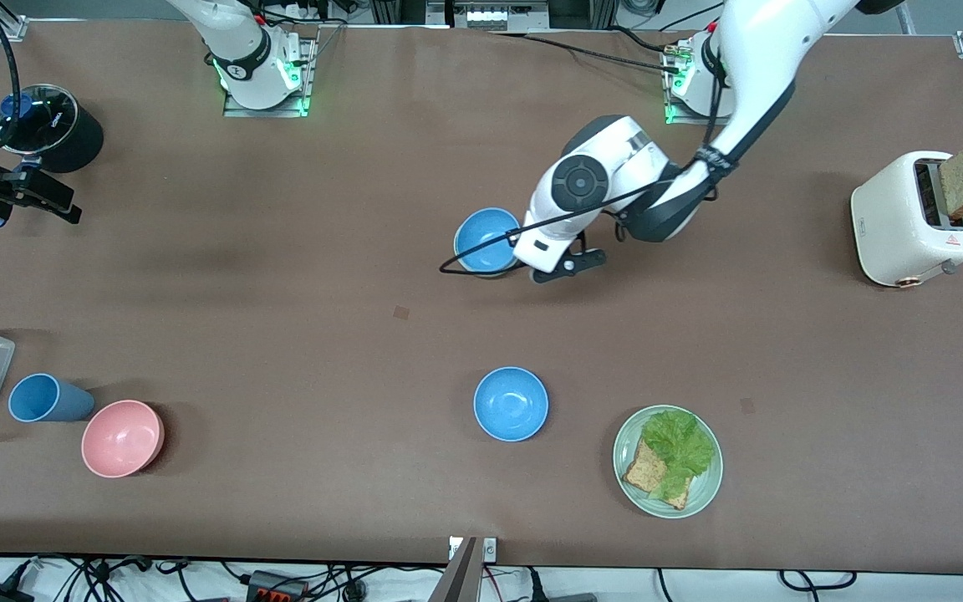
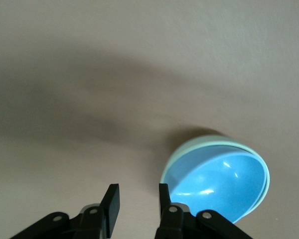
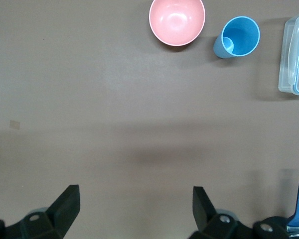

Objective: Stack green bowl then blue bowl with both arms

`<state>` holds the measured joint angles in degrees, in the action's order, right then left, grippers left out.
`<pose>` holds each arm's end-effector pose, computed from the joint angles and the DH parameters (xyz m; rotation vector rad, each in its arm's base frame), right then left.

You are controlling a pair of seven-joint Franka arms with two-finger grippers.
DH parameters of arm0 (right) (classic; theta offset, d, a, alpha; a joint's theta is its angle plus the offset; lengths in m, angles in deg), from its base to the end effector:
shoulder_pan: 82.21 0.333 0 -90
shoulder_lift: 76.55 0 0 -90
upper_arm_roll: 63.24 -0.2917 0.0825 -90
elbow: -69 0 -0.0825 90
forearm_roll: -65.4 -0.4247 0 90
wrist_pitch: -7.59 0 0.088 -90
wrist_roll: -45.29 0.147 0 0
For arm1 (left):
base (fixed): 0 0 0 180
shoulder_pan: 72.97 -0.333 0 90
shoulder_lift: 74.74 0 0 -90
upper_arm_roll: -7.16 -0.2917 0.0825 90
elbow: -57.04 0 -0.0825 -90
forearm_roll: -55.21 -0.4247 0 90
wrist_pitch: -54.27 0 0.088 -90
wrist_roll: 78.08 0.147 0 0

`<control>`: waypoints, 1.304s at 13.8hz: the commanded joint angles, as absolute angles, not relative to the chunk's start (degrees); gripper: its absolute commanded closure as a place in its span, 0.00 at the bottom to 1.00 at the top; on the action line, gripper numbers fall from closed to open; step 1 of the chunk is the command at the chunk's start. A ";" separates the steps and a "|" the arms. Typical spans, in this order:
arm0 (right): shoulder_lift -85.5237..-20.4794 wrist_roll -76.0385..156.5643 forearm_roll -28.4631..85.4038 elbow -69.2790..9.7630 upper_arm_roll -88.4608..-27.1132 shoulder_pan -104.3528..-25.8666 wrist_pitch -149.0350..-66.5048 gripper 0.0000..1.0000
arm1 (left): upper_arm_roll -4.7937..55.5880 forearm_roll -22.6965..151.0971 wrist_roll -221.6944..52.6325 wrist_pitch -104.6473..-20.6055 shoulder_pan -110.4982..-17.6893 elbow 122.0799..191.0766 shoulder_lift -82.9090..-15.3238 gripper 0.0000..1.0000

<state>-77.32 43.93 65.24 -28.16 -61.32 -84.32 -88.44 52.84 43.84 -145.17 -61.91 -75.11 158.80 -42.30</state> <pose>0.5954 -0.0416 0.5129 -3.1372 0.0736 0.0096 0.4928 -0.4250 0.2283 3.0438 0.5572 -0.4094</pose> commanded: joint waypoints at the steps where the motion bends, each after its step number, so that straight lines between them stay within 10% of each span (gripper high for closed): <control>1: -78.14 43.10 65.93 -28.38 -61.48 -84.32 -87.95 0.00 | 55.58 42.46 -144.88 -57.88 -78.06 157.59 -47.91 0.61; 9: -78.40 43.10 65.93 -28.38 -61.48 -84.32 -87.86 0.00 | 57.08 42.38 -116.51 -41.55 -90.89 147.15 -53.73 0.54; 10: -78.49 43.27 65.93 -28.30 -61.48 -84.32 -87.86 0.00 | 56.82 42.38 -113.36 -39.79 -91.94 145.04 -53.64 0.46; 12: -78.40 43.54 65.93 -28.38 -61.48 -84.32 -87.86 0.00 | 56.91 42.38 -105.89 -37.23 -95.54 142.83 -53.47 0.00; 18: -78.58 43.80 65.93 -28.38 -61.48 -84.32 -87.69 0.00 | 56.56 42.29 -91.64 -34.58 -102.14 139.32 -52.94 0.00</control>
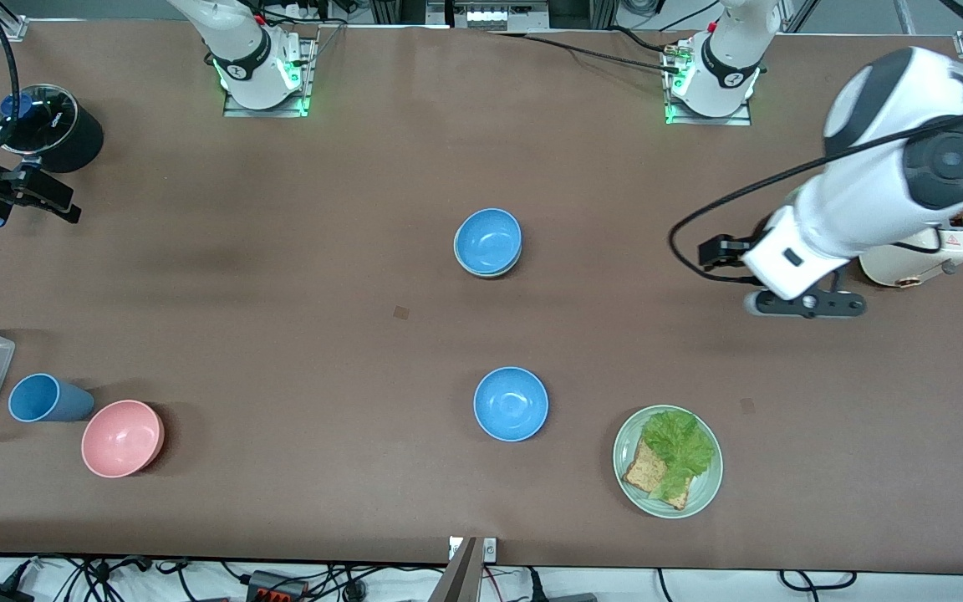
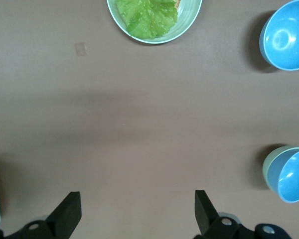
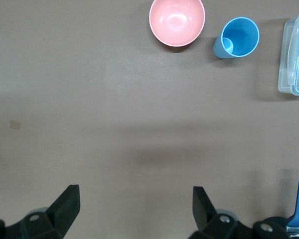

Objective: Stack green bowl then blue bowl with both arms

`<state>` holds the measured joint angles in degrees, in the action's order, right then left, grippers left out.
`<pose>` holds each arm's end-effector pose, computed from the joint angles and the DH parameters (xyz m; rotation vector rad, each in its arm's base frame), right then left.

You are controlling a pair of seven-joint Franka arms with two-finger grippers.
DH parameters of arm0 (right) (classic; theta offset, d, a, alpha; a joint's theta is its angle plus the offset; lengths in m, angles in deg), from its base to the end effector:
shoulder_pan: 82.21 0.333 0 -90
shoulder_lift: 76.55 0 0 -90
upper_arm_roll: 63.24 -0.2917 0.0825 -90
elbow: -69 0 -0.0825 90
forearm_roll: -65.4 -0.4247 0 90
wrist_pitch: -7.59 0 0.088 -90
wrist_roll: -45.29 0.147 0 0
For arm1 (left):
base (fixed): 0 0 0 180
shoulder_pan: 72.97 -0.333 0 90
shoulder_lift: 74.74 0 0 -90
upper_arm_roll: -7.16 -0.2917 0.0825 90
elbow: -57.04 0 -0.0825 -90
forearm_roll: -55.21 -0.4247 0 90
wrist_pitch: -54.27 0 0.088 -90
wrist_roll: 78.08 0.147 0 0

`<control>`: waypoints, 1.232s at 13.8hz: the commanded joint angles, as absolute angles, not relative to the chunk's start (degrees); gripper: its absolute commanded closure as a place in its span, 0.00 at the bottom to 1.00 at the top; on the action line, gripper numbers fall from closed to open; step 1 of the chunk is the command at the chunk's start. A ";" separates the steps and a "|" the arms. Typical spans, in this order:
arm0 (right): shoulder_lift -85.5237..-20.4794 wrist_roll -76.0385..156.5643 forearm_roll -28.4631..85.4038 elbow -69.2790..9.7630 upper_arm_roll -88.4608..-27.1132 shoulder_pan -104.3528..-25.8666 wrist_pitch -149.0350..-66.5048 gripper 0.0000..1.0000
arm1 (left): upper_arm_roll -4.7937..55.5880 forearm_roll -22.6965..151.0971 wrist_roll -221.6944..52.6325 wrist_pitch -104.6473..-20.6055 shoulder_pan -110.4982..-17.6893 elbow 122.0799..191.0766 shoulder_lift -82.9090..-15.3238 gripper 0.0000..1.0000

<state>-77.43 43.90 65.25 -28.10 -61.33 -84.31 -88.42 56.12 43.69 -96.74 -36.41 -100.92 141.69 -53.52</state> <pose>0.5952 -0.0415 0.5146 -3.1375 0.0722 0.0055 0.6353 -0.1539 0.4429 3.1051 -0.0663 -0.2441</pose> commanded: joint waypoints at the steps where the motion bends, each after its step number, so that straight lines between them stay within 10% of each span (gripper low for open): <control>1: -78.58 43.89 65.93 -28.38 -61.48 -84.32 -87.69 0.00 | 56.47 42.29 -89.18 -34.58 -102.84 139.05 -52.77 0.00; 7: -78.58 43.89 65.93 -28.38 -61.48 -84.32 -87.51 0.00 | 51.74 42.46 -86.44 -32.21 -102.24 136.76 -52.93 0.00; 13: -78.57 43.89 65.93 -28.38 -61.48 -84.32 -87.51 0.00 | 15.20 57.81 -81.95 -38.52 -79.58 142.63 -62.15 0.00; 17: -78.49 43.89 65.93 -28.38 -61.48 -84.32 -87.60 0.00 | 13.66 57.23 -81.24 -39.51 -79.12 149.31 -68.48 0.00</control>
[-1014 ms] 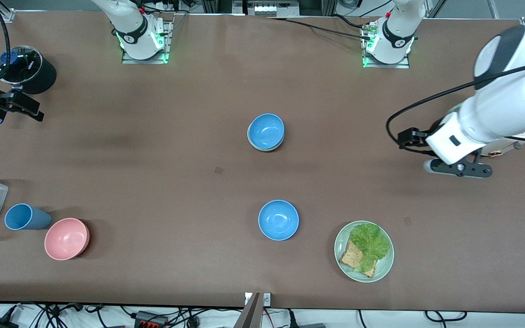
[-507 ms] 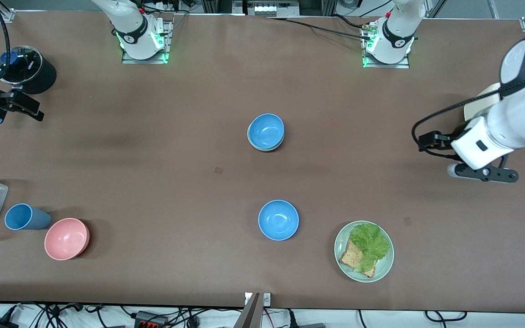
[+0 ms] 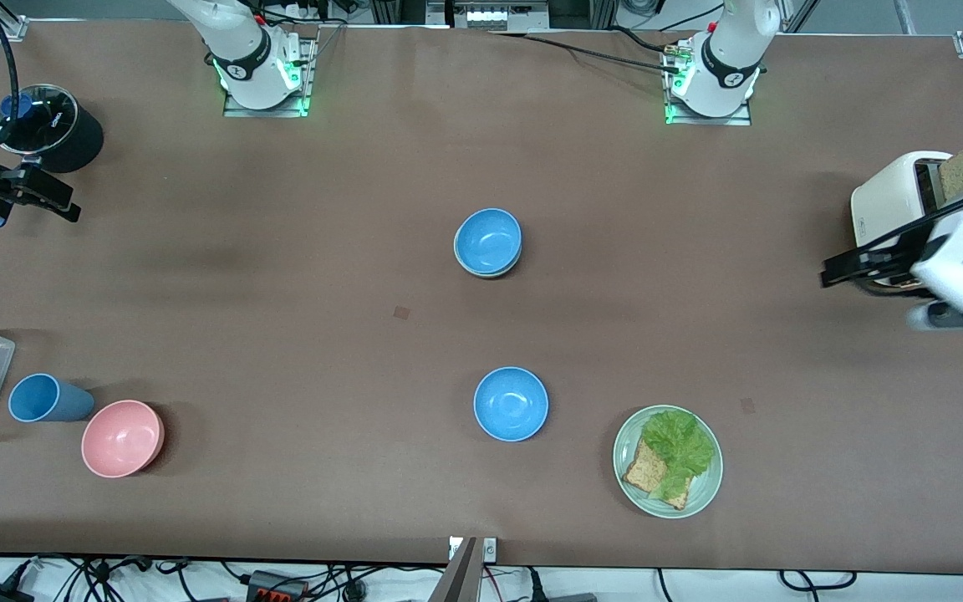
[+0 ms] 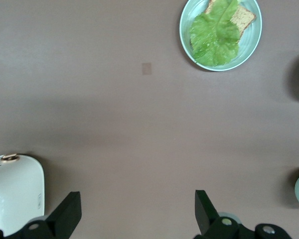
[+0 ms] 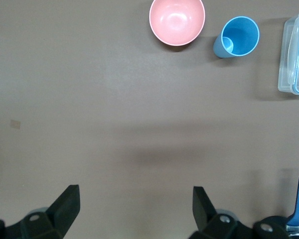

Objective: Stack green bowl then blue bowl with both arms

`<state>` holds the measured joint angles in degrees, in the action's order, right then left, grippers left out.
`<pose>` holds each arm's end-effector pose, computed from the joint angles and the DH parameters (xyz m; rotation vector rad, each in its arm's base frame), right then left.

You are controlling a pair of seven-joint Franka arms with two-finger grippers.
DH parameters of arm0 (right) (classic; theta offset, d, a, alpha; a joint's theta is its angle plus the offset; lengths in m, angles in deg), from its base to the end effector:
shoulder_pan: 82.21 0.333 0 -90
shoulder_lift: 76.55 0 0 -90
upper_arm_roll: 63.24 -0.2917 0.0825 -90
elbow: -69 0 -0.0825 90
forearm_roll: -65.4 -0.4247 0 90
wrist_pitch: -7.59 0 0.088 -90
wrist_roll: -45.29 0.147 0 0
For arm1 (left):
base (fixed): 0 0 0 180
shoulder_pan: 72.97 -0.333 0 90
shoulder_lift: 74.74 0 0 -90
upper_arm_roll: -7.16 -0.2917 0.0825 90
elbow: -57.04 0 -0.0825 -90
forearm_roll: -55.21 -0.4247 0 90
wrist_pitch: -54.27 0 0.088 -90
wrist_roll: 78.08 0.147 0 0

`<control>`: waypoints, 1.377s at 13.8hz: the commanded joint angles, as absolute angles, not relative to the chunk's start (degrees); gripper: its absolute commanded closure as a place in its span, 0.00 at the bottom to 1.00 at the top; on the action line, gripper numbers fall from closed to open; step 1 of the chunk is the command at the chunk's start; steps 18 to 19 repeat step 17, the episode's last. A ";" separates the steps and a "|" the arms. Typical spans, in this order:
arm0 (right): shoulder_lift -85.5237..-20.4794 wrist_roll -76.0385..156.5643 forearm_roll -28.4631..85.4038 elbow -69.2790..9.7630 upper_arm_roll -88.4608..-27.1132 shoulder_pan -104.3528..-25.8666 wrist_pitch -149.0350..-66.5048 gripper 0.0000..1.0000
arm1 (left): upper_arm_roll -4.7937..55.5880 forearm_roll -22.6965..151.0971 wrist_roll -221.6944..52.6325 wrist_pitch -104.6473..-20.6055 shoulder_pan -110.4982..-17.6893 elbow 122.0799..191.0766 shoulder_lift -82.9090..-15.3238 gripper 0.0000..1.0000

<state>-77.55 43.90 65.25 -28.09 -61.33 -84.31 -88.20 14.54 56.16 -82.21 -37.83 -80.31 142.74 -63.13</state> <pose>0.5942 -0.0414 0.5156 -3.1373 0.0722 0.0080 0.6453 0.0026 0.4766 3.0971 0.1149 -0.1407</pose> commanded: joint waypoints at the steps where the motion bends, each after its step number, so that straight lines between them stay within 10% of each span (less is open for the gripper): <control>1: -78.57 43.89 65.93 -28.30 -61.48 -84.32 -87.69 0.00 | 13.58 57.23 -81.94 -39.59 -78.42 149.76 -68.76 0.00; 19: -78.58 43.89 65.93 -28.29 -61.39 -84.32 -87.69 0.00 | 14.01 57.23 -81.68 -39.59 -78.94 149.15 -67.62 0.00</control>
